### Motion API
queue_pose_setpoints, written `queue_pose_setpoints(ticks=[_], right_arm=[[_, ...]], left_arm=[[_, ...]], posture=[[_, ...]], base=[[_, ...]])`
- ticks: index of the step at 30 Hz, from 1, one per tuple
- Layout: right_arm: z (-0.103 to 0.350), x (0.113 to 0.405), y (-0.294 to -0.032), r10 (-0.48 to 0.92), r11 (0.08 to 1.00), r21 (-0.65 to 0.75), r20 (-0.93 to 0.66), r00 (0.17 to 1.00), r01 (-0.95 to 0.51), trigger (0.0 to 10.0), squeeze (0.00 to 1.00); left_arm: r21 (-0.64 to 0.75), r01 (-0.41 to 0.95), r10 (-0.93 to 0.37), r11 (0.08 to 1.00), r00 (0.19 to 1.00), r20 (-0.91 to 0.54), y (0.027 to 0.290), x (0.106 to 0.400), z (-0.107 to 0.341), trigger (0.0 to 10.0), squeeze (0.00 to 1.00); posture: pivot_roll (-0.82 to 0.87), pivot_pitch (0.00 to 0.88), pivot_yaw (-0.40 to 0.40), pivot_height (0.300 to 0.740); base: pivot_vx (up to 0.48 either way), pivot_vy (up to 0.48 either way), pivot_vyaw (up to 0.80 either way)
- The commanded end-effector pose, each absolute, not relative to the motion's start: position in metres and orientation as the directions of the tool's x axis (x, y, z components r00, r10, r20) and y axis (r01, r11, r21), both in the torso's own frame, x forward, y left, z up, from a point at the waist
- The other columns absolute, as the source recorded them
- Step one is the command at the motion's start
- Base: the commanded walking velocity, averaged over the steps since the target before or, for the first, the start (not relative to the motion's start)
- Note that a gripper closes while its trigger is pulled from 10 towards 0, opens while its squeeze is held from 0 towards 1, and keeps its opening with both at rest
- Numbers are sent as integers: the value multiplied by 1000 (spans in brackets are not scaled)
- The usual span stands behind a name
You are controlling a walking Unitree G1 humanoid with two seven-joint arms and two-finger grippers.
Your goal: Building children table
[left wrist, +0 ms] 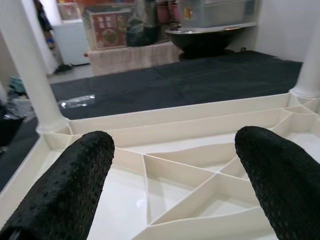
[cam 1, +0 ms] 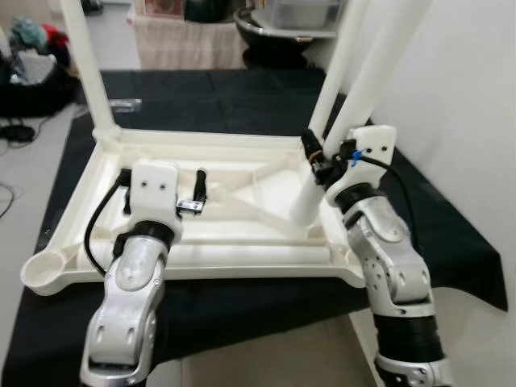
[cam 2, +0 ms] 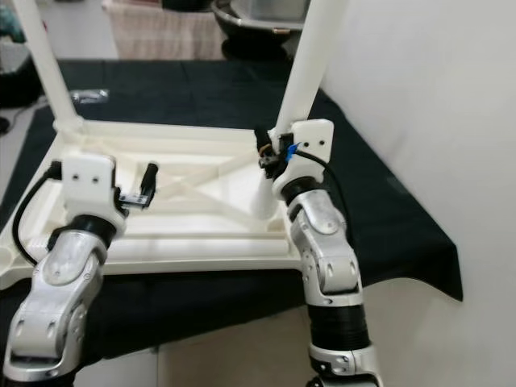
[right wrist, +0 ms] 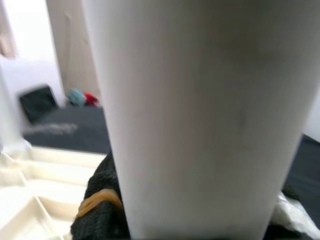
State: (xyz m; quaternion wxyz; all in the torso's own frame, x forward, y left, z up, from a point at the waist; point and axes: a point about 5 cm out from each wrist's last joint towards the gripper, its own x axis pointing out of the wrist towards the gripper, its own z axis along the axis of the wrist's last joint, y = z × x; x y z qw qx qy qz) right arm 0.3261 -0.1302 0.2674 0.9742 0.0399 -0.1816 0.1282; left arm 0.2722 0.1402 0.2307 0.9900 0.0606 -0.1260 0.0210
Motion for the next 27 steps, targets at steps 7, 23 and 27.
queue_pose_setpoints(ticks=[7,23,27], right_arm=[[279,327,-146,180,971,71,410,894,-228,10000,0],[275,328,-143,221,958,86,383,897,-273,10000,0],[277,328,-139,285,930,109,390,876,-351,10000,0]], left_arm=[[144,-71,34,987,969,246,141,271,229,10000,0],[143,-85,49,986,969,243,142,272,228,10000,0],[138,-102,67,985,969,239,143,273,228,10000,0]], posture=[[63,131,-101,740],[66,135,-104,740],[67,137,-101,740]], base=[[0,-69,0],[0,-396,0],[0,0,0]])
